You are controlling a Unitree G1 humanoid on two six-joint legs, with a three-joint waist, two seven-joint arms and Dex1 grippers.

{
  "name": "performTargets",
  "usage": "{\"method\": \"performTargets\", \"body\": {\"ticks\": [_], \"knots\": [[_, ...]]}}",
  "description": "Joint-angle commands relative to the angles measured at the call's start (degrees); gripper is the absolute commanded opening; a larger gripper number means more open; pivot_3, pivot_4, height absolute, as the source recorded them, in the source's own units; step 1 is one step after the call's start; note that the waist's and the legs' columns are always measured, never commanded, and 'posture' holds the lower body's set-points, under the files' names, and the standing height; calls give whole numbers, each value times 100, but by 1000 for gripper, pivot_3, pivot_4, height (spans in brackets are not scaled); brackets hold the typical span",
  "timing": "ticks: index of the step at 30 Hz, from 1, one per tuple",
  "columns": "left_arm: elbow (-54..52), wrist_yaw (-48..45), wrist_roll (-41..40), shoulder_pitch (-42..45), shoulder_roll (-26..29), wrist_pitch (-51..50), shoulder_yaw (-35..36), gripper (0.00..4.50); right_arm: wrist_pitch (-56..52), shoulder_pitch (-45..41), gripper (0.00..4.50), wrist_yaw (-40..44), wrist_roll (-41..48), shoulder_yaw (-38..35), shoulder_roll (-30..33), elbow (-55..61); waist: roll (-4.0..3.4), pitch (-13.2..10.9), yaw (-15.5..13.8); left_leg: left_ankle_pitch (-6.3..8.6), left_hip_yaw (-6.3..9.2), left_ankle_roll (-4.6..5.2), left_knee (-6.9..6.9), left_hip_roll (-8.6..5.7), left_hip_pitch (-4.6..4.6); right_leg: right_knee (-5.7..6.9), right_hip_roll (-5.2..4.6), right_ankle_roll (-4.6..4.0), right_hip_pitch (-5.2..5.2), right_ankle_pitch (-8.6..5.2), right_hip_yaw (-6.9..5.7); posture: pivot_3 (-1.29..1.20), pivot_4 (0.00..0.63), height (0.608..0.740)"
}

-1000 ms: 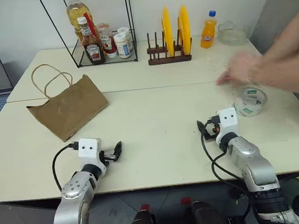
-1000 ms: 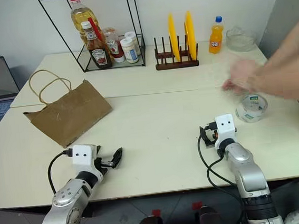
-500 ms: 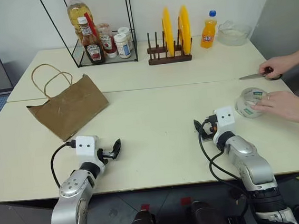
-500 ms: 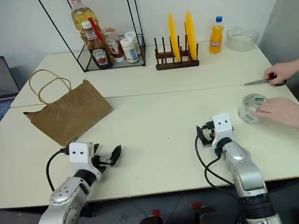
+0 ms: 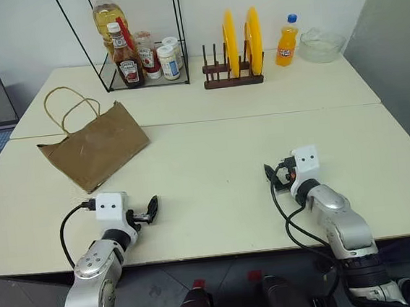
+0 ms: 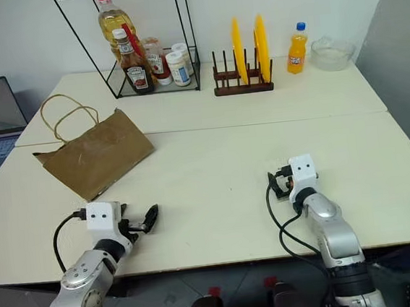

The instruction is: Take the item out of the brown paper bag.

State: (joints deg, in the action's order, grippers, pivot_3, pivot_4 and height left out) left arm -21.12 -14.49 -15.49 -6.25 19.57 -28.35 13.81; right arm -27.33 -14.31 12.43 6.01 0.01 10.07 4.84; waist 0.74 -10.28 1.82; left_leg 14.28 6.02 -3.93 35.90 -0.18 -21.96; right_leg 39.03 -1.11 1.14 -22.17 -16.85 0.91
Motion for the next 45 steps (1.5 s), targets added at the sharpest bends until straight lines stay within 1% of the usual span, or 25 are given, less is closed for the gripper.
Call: {"method": "performTargets", "body": {"ticks": [1, 3, 5, 7, 9, 10, 12, 14, 16, 18, 20, 22, 24, 27, 30, 34, 38, 41, 45], "knots": [[-912, -377, -484, -28, 471, -364, 422, 4494, -27, -410, 4500, 589, 347, 18, 210, 283, 3, -2, 4, 0, 1, 0, 0, 0, 0, 1, 0, 0, 0, 0, -1, 0, 150, 740], [-1163, -742, -1127, 120, 943, -784, 1009, 4494, -281, -726, 4500, 1204, 727, 74, 421, 418, 7, -9, 6, 0, 1, 0, -1, 5, 1, 0, 1, 0, 0, 0, -2, 0, 150, 740], [-1063, -1158, -1885, 399, 1581, -1251, 1743, 4494, -701, -1123, 4500, 1935, 1232, 176, 684, 602, 8, -17, 10, 0, 3, 0, -1, 11, 1, 1, 4, -1, -2, -1, -6, 0, 150, 740], [-584, -1689, -2309, 692, 2431, -1631, 2339, 4494, -1186, -1588, 4500, 2610, 1801, 260, 911, 750, 16, -25, 15, 0, 6, 0, 0, 17, 1, 2, 7, 2, -2, -3, -11, 0, 150, 740], [265, -2342, -2443, 1027, 3384, -1800, 2689, 4494, -1558, -2157, 4500, 3303, 2320, 410, 1083, 837, 16, -37, 22, 0, 7, 0, -3, 21, 3, -1, 23, 3, -2, -5, -17, 0, 150, 740], [854, -2790, -2378, 1122, 3815, -1703, 2695, 4494, -1688, -2438, 4500, 3544, 2518, 492, 1077, 828, 14, -40, 30, 0, 3, 0, -2, 19, 4, 3, 27, 5, -3, -9, -25, 0, 150, 740], [1907, -3496, -2165, 1352, 4424, -1369, 2462, 4494, -1750, -2804, 4500, 3817, 2674, 669, 1021, 759, 11, -42, 59, 1, -4, 2, -8, 18, 8, -1, 28, 4, -5, -10, -24, 0, 150, 740], [2869, -3980, -1863, 1758, 4816, -896, 1983, 4494, -1695, -2983, 4500, 3913, 2684, 812, 930, 689, 10, -42, 72, 1, -8, 2, -12, 18, 7, -4, 27, 3, -8, -10, -25, 0, 150, 740], [3767, -4361, -1554, 2369, 5055, -485, 1448, 4494, -1670, -3075, 4500, 3927, 2710, 866, 844, 697, 13, -44, 23, 1, -3, 2, -15, 15, 4, -5, 20, 0, -10, -10, -33, 0, 150, 740], [4720, -4662, -1164, 3119, 5155, -34, 909, 4494, -1681, -3127, 4500, 3894, 2786, 835, 793, 793, 19, -47, -2, 1, 3, 1, -11, 9, -10, -3, 16, -10, -17, -4, -38, 0, 150, 740], [5564, -4922, -811, 3841, 5118, 318, 451, 4494, -1697, -3158, 4500, 3786, 2861, 755, 747, 900, 31, -50, -13, 0, 6, 1, -8, 6, -17, -1, 14, -9, -20, -3, -44, 0, 150, 740], [6395, -5208, -442, 4583, 4975, 647, -5, 4494, -1702, -3195, 4500, 3534, 2935, 609, 612, 1038, 39, -50, 0, 0, 6, 1, -3, 7, -23, 0, 14, -8, -23, -3, -47, 0, 150, 740], [6984, -5497, -123, 5168, 4823, 855, -396, 4494, -1782, -3262, 4500, 3211, 3083, 397, 432, 1130, 40, -49, 7, 0, 6, 0, -2, 6, -29, 2, 14, -8, -28, -2, -46, 0, 150, 740], [7891, -5574, 520, 6002, 4524, 1347, -928, 4494, -1701, -3252, 4500, 2918, 3064, 298, 358, 1319, 44, -47, 11, -1, 8, -1, 6, 5, -55, 19, 13, -8, -56, -1, -47, 0, 150, 740], [8591, -5449, 1090, 6571, 4278, 1702, -1336, 4494, -1758, -3155, 4500, 2647, 3104, 282, 298, 1583, 51, -44, 21, -2, 10, -2, 23, -1, -101, 56, 9, -8, -111, -1, -46, 0, 150, 740], [9244, -4896, 1651, 7061, 4022, 2133, -1586, 4494, -1873, -3013, 4500, 2324, 3157, 329, 238, 1950, 52, -44, 72, -3, 7, -2, 22, -2, -102, 65, 4, -9, -121, -1, -43, 0, 150, 740], [9516, -4809, 1976, 7339, 3792, 2314, -1695, 4494, -1981, -2897, 4500, 2013, 3242, 313, 233, 2206, 52, -44, 122, -4, 4, -1, 23, -5, -100, 80, 0, -8, -124, -1, -39, 0, 150, 740], [9622, -4734, 2080, 7470, 3679, 2375, -1641, 3885, -2005, -2829, 4500, 1873, 3247, 303, 277, 2301, 52, -44, 143, -7, 5, 2, 24, -6, -98, 89, 0, -8, -125, -1, -37, 0, 150, 740], [9670, -4815, 2198, 7559, 3654, 2380, -1617, 2684, -1991, -2800, 4500, 1704, 3276, 226, 278, 2377, 52, -44, 147, -11, 8, 5, 25, -7, -97, 95, 1, -8, -125, -1, -41, 0, 150, 740]]}}
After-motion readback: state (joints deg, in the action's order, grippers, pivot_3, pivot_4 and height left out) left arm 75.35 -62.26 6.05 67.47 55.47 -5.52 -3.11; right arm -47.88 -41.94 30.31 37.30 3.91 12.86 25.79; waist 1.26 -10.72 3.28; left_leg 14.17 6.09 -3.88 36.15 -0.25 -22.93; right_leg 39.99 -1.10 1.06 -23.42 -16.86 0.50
